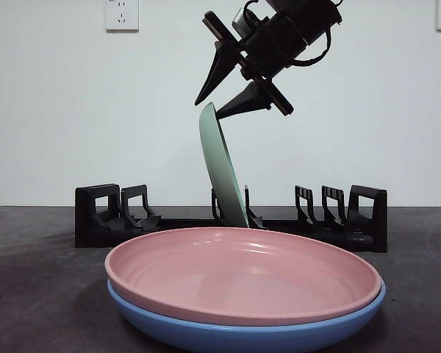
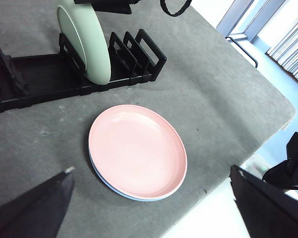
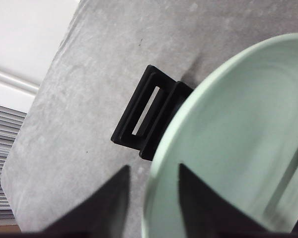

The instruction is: Place the plate

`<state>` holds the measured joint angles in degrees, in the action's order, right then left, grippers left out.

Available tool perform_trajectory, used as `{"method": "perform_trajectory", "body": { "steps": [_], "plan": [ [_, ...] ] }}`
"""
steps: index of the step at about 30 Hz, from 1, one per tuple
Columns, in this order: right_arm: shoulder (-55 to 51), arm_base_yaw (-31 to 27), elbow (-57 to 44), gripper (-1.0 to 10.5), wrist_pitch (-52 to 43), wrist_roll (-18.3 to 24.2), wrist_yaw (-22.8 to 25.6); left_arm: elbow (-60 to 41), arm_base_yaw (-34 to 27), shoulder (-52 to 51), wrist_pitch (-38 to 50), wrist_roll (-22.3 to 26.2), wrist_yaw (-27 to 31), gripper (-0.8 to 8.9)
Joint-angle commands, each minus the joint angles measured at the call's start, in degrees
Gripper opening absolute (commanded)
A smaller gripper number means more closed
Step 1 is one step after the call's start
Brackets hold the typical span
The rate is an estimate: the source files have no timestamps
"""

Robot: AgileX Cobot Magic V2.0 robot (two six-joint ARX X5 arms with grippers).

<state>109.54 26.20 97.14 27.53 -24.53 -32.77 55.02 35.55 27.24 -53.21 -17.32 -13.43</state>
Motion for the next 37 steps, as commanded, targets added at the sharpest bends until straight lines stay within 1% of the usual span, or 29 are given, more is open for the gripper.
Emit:
{"method": "perform_trajectory", "body": {
  "steps": [1,4,11,15,20,22,25,27,30,33,35,37],
  "plan": [
    [1.46,0.31,1.55,0.4,0.22,-1.40,0.07,1.27,0.46,0.04,0.31,0.83,0.13,4.99],
    [1.46,0.31,1.55,0.1,1.64,-1.57,0.11,1.27,0.46,0.04,0.13,0.83,0.13,4.99],
    [0.96,0.26,1.64,0.1,0.74,-2.54,-0.20,1.27,0.46,0.04,-0.20,0.83,0.13,4.99],
    [-1.68,-0.15,1.97,0.1,0.90,-2.54,-0.66,1.27,0.46,0.04,-1.64,1.66,0.13,4.99],
    [-7.63,-0.13,1.97,0.1,1.62,-2.43,-3.65,1.27,0.46,0.04,-1.66,1.86,0.13,4.99],
    [-10.43,0.00,1.97,0.1,2.75,-1.62,-5.14,1.27,0.46,0.04,-1.68,1.92,0.13,4.99],
    [-15.26,1.11,1.97,0.1,5.62,1.97,-7.43,1.27,0.46,0.04,-1.70,2.34,0.13,4.99],
    [-18.64,1.92,1.97,0.1,9.53,4.81,-7.54,1.27,0.46,0.04,-1.64,2.84,0.13,4.98],
    [-23.21,3.39,1.95,0.1,16.55,10.62,-7.28,1.27,0.46,0.17,-1.49,3.78,0.15,4.98],
    [-27.28,5.11,1.81,0.1,24.44,15.58,-4.98,1.27,0.46,0.39,-1.20,4.87,0.15,4.98],
    [-30.10,6.45,1.27,0.1,29.07,18.82,-2.27,1.27,0.46,0.52,-1.20,5.11,0.15,4.98],
    [-32.59,7.87,0.35,0.1,32.00,22.10,-1.57,1.27,0.46,0.68,-1.18,5.11,0.15,4.99]
  ]
}}
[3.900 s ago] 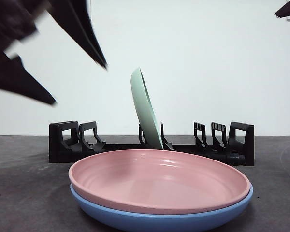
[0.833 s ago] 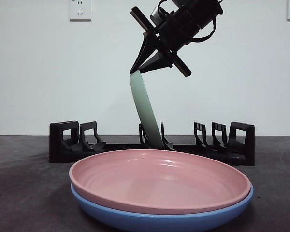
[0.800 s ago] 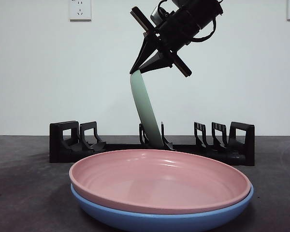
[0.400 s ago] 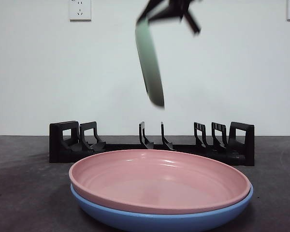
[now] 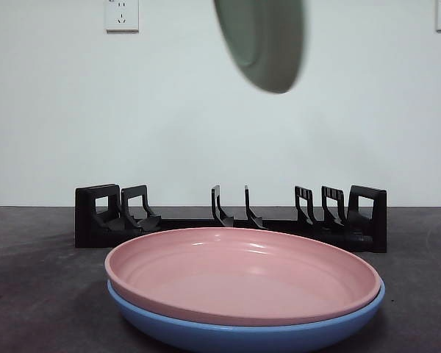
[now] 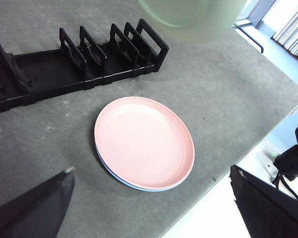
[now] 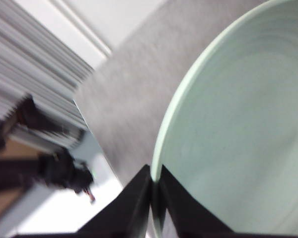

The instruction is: Place the plate

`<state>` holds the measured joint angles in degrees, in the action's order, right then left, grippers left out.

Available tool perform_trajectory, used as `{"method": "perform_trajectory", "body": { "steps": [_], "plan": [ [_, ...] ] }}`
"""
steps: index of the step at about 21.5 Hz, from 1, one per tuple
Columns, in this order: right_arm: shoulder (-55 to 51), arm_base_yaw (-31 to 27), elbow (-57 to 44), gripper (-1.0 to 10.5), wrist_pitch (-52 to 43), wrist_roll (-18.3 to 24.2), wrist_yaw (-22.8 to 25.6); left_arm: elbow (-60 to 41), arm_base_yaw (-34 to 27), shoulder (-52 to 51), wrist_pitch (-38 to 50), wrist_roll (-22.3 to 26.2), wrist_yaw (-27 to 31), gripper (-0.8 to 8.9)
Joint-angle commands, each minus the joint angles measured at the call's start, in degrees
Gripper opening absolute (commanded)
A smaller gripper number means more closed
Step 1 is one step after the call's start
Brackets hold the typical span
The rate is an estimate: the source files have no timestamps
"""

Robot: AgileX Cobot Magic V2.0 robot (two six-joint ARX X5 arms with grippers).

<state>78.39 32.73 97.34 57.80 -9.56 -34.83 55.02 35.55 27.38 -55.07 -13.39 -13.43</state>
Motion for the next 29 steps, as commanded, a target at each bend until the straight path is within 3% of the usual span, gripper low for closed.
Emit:
{"method": "perform_trajectory", "body": {
  "steps": [1,4,7,12,18,22,27,29],
  "plan": [
    [-2.82,2.19,-0.57,0.1,2.86,8.46,0.57,1.27,0.46,0.61,0.68,1.18,0.15,4.98],
    [-6.21,5.01,-3.10,0.1,5.64,9.81,2.64,1.25,0.46,0.70,0.79,1.60,0.15,4.98],
    [-8.70,9.33,-6.45,0.1,8.33,9.44,9.09,1.27,0.46,0.79,0.94,2.27,0.17,4.98],
    [-10.32,18.73,-14.43,0.1,7.37,5.44,21.86,1.25,0.46,1.42,1.03,3.32,0.20,4.98],
    [-9.68,27.80,-25.29,0.1,-1.95,0.50,31.69,1.25,0.46,2.34,1.03,3.69,0.20,4.98],
    [-6.27,32.85,-29.24,0.1,-4.31,-2.40,39.76,1.25,0.46,2.58,1.07,3.78,0.22,4.98],
    [3.04,37.22,-29.29,0.1,-8.39,-2.45,41.57,1.25,0.46,2.60,1.05,4.22,0.20,4.99],
    [6.95,38.21,-29.29,0.1,-8.41,-2.93,45.75,1.25,0.46,2.60,1.03,4.33,0.20,4.98]
  ]
}}
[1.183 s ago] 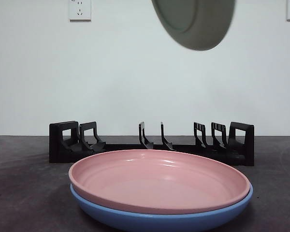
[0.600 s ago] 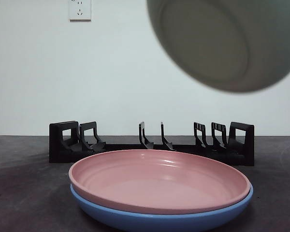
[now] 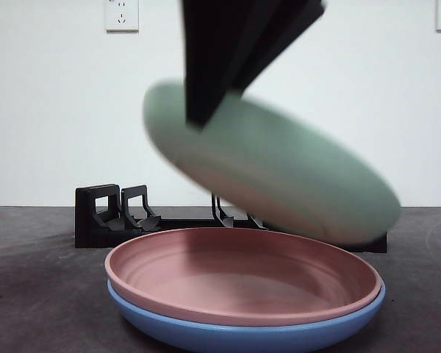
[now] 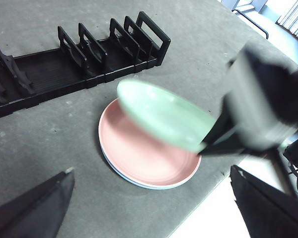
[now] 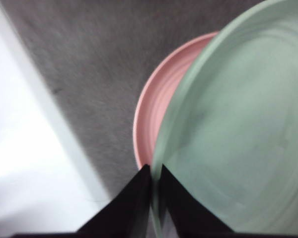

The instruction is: Place the plate

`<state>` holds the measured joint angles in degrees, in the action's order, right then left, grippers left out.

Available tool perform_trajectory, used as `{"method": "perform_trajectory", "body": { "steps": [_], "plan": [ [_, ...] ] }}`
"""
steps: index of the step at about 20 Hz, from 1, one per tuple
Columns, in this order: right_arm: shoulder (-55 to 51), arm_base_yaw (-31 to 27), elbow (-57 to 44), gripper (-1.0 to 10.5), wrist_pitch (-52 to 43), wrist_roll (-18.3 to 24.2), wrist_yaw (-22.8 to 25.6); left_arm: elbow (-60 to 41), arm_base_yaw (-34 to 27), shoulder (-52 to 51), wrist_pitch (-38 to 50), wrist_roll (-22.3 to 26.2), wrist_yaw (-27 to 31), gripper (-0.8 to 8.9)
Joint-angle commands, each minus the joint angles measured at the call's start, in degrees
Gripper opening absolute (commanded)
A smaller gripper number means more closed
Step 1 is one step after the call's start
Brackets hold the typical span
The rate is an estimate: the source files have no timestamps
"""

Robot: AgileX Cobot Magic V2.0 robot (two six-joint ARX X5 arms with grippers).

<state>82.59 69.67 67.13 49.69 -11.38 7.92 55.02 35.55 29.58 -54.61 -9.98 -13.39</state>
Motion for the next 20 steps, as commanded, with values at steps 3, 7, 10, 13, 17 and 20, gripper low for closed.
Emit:
{"method": "perform_trajectory", "body": {
  "steps": [3,7,10,13,17,20],
  "plan": [
    [6.97,2.73,0.92,0.1,-1.38,-1.11,6.49,1.25,0.46,0.39,0.55,0.98,0.15,4.99],
    [9.75,3.83,0.92,0.1,-2.34,-1.88,8.44,1.25,0.46,0.39,0.46,1.64,0.15,4.98],
    [10.64,4.22,0.92,0.1,-2.97,-2.67,8.17,1.25,0.46,0.39,0.35,1.62,0.15,4.98],
    [10.67,4.94,0.92,0.1,-3.41,-4.28,8.00,1.25,0.46,0.39,0.17,1.62,0.15,4.98],
    [10.67,4.94,0.92,0.1,-3.43,-6.29,7.93,1.25,0.46,0.39,0.15,1.62,0.15,4.98],
    [10.67,4.94,0.92,1.3,-3.50,-7.72,8.87,1.25,0.48,0.39,0.15,1.60,0.15,4.99]
  ]
}}
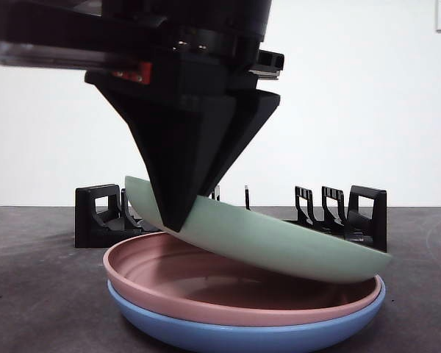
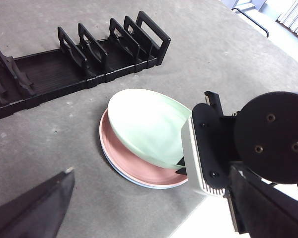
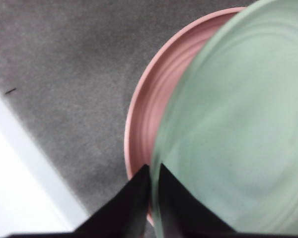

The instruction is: Place the plate

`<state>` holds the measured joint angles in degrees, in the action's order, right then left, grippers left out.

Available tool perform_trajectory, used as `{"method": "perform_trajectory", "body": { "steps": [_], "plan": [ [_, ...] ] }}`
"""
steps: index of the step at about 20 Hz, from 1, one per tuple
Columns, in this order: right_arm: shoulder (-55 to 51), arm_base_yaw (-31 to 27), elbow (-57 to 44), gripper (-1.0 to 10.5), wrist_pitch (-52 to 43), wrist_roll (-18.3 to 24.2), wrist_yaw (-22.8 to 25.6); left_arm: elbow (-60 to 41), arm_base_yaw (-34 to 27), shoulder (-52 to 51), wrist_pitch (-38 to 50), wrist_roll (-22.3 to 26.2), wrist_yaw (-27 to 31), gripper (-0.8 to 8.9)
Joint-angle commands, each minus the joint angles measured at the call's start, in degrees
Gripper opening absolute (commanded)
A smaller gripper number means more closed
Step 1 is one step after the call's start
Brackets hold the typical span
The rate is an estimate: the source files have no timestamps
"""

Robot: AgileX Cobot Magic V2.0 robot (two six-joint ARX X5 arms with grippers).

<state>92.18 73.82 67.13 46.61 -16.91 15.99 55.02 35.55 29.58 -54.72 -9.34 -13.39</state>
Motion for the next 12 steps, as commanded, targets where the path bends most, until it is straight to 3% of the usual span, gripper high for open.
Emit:
{"method": "perform_trajectory", "body": {
  "steps": [1,3,5,9,12],
  "plan": [
    [1.07,0.79,0.92,2.1,-0.72,-2.29,0.81,1.25,0.48,0.39,0.26,0.96,0.15,4.98],
    [0.94,0.79,0.94,3.7,-1.79,-2.62,0.68,1.25,0.48,0.39,0.26,0.96,0.15,4.99],
    [-0.15,0.66,0.96,4.3,-1.68,-2.62,0.44,1.25,0.48,0.39,0.24,0.96,0.15,4.98],
    [-6.84,-2.08,0.96,4.3,0.59,-2.84,-1.11,1.25,0.46,0.39,0.15,0.94,0.15,4.98],
    [-13.90,-8.15,0.96,4.3,3.65,-2.78,-3.34,1.25,0.46,0.39,0.28,0.94,0.15,4.98]
  ]
}}
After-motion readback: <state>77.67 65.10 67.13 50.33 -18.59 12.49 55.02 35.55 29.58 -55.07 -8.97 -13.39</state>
